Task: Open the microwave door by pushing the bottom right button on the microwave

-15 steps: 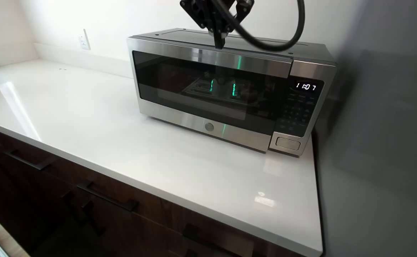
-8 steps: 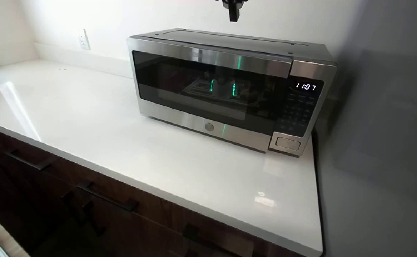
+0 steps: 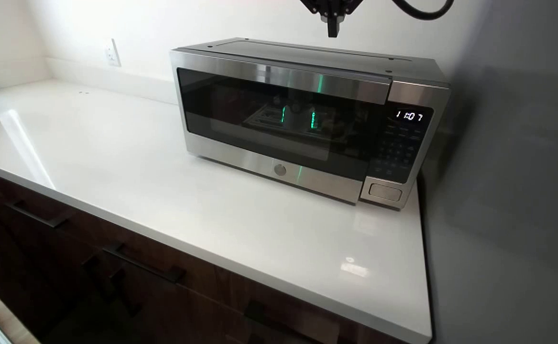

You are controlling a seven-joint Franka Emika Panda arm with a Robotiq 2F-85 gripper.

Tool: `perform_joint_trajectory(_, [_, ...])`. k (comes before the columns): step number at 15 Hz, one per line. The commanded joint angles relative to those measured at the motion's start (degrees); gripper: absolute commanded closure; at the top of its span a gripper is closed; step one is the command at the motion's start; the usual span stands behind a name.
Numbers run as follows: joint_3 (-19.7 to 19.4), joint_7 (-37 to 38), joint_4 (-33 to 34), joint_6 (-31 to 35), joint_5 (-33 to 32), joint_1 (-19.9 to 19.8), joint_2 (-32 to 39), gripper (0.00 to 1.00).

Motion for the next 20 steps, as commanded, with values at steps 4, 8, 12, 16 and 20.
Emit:
perform_joint_trajectory(4, [0.16, -3.15, 4.58, -0.37, 5.24, -0.94, 6.97, 1.0])
perform_joint_trajectory(8, [0.9, -3.42, 5.68, -0.94, 5.48, -2.16, 9.42, 1.0])
perform_joint_trajectory(12, [1.71, -3.3, 6.2, -1.86, 4.69, -3.14, 11.1, 1.0])
perform_joint_trajectory(16, [2.59, -2.57, 6.96, -3.49, 3.75, -4.11, 12.03, 1.0])
perform_joint_trajectory(20, [2.91, -1.78, 7.91, -7.7, 2.7, -4.94, 11.95, 1.0])
